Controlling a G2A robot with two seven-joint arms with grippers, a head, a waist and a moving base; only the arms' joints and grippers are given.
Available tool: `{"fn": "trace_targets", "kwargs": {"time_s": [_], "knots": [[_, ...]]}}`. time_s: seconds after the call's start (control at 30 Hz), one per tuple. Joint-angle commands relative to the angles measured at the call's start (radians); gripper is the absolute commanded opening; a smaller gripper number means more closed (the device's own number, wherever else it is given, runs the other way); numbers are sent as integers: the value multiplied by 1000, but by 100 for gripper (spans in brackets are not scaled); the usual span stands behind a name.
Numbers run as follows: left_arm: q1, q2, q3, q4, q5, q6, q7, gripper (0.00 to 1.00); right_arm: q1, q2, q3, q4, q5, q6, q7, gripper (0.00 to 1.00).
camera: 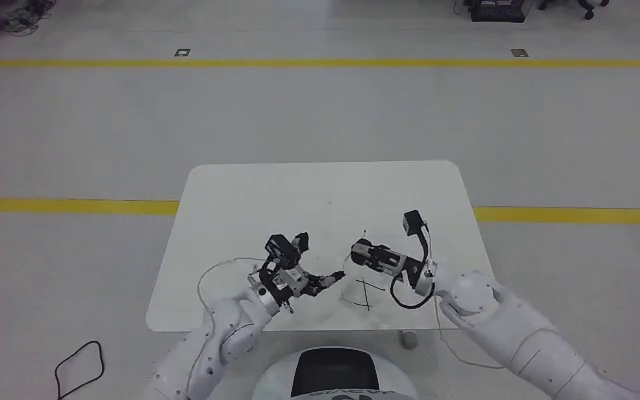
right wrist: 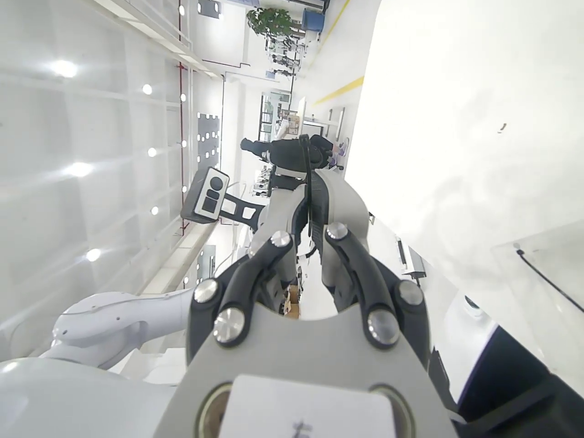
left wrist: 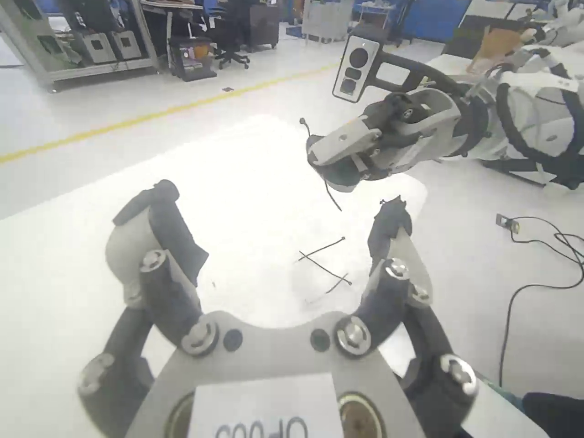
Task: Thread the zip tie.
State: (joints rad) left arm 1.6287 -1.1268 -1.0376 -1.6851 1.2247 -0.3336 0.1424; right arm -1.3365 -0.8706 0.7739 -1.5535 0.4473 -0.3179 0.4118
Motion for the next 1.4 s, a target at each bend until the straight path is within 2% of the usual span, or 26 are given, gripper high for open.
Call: {"fn": "trace_targets", "kwargs": {"time_s": [0.0, 0.13, 0.3, 0.5, 0.77, 0.87, 0.9, 0.97, 1.03, 1.1, 1.37], "knots": [[0, 0, -1, 0, -1, 0, 0, 100, 0, 0, 0, 0, 0, 0, -1, 0], [-4, 0, 9, -1, 7, -6, -7, 100, -3, -2, 2, -3, -1, 6, -11, 0], [-15, 7, 53, -6, 62, -6, -4, 100, -2, -13, 8, 4, 22, 8, 14, 0], [-17, 7, 53, -5, 69, -1, 6, 100, -2, -13, 8, 4, 22, 8, 14, 0], [-25, 8, 67, 3, 68, -2, 22, 98, -17, -31, 22, 0, 26, 9, -16, 0], [-26, 9, 70, 4, 69, -2, 22, 45, -19, -37, 27, 3, 24, 6, -21, 0], [-27, 10, 70, 4, 69, -1, 22, 42, -21, -40, 29, 3, 21, 4, -23, 0], [-27, 11, 71, 5, 69, 0, 21, 29, -24, -43, 32, 2, 17, 2, -23, 0], [-28, 12, 72, 4, 71, 0, 21, 26, -27, -47, 35, -1, 11, 2, -21, 0], [-28, 12, 75, 4, 72, 0, 22, 18, -29, -50, 37, -2, 3, 5, -19, 0], [-30, 15, 81, 5, 73, 8, 27, 3, -35, -64, 46, 2, -18, 18, -12, 0]]}}
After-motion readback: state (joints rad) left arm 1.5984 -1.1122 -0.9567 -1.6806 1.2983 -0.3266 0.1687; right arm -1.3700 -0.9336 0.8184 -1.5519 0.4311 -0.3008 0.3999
